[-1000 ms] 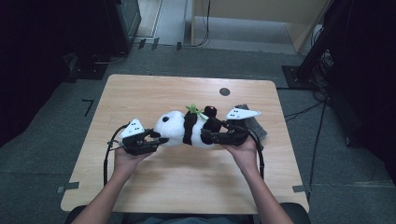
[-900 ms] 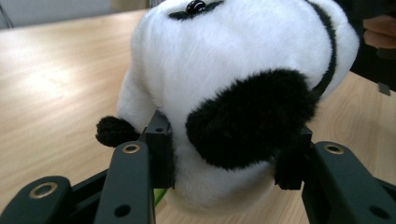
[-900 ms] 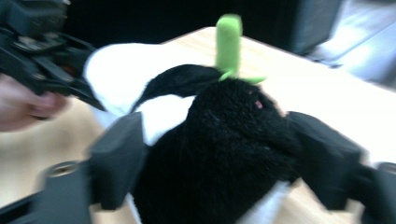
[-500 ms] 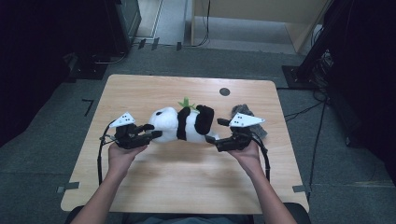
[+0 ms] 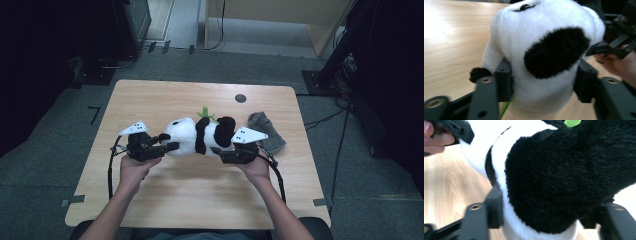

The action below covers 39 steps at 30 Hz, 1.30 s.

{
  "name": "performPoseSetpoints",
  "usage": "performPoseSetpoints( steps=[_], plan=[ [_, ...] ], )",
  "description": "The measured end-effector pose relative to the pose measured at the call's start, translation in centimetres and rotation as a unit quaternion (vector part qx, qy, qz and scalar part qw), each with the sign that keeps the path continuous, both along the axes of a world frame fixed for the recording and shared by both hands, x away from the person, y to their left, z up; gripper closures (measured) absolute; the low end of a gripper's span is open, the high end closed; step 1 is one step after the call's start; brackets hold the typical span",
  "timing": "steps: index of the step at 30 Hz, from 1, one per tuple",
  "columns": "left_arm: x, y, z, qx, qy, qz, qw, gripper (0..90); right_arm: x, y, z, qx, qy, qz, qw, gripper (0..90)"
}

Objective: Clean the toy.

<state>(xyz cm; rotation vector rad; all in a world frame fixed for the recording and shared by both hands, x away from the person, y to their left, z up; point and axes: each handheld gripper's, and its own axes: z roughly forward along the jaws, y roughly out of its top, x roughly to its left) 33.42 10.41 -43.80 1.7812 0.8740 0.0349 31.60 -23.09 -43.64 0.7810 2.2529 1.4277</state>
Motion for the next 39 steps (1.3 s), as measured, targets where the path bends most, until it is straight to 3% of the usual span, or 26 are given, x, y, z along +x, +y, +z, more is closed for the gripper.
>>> performPoseSetpoints(
  steps=[3, 6, 8, 9, 11, 12, 13, 15, 17, 22, 25, 28, 32, 34, 39],
  plan=[
    [0.1, -0.3, -0.6, 0.006, -0.015, 0.001, 0.9999, 28.8, 0.2, -0.2, 0.2, 0.001, 0.024, -0.010, 0.9997, 43.3],
    [0.3, -0.1, -1.0, -0.005, -0.021, 0.004, 0.9998, 22.7, 0.4, -0.4, 0.4, 0.006, 0.038, -0.017, 0.9991, 44.4],
    [0.1, -0.1, -1.0, 0.004, -0.039, 0.007, 0.9992, 22.0, 0.5, -0.6, 0.7, 0.010, 0.045, -0.021, 0.9987, 44.3],
    [-0.2, 0.0, -0.9, 0.016, -0.052, 0.014, 0.9984, 22.4, 0.5, -0.8, 0.8, 0.012, 0.049, -0.028, 0.9983, 44.2],
    [-0.8, 0.1, -0.9, 0.045, -0.089, 0.034, 0.9945, 24.9, 0.6, -1.2, 1.0, 0.014, 0.051, -0.051, 0.9973, 44.5],
    [-1.0, 0.3, -1.0, 0.048, -0.100, 0.037, 0.9931, 23.8, 0.7, -1.5, 1.0, 0.017, 0.055, -0.058, 0.9966, 44.5],
    [-1.0, 0.4, -1.1, 0.043, -0.101, 0.031, 0.9935, 21.9, 0.9, -1.8, 1.1, 0.024, 0.061, -0.065, 0.9957, 44.5],
    [-0.9, 0.4, -1.5, 0.037, -0.084, 0.014, 0.9956, 17.7, 1.1, -2.5, 1.2, 0.038, 0.072, -0.070, 0.9943, 44.4],
    [-0.8, 0.0, -2.0, 0.042, -0.075, 0.001, 0.9963, 13.7, 0.9, -2.9, 1.5, 0.048, 0.076, -0.070, 0.9934, 43.6],
    [-0.8, -1.3, -2.6, 0.051, -0.078, -0.015, 0.9956, 12.9, 0.3, -2.7, 2.1, 0.071, 0.093, -0.043, 0.9923, 41.3],
    [-0.9, -2.0, -2.7, 0.073, -0.085, -0.010, 0.9936, 9.8, 0.0, -1.8, 2.1, 0.067, 0.106, -0.022, 0.9919, 37.4],
    [-1.1, -2.2, -2.6, 0.089, -0.090, -0.009, 0.9919, 18.9, -0.1, -1.2, 1.8, 0.053, 0.113, -0.017, 0.9921, 35.0],
    [-1.1, -1.5, -1.9, 0.065, -0.088, 0.002, 0.9940, 40.4, 0.2, -1.2, 1.5, 0.069, 0.121, -0.018, 0.9901, 28.0],
    [-1.2, -1.5, -1.5, 0.061, -0.081, 0.001, 0.9948, 50.3, 0.2, -1.1, 1.5, 0.070, 0.113, -0.021, 0.9909, 22.9],
    [-0.8, -1.0, -1.3, 0.038, -0.060, 0.002, 0.9975, 56.3, 0.3, -1.6, 1.6, 0.075, 0.094, -0.025, 0.9924, 18.6]
  ],
)
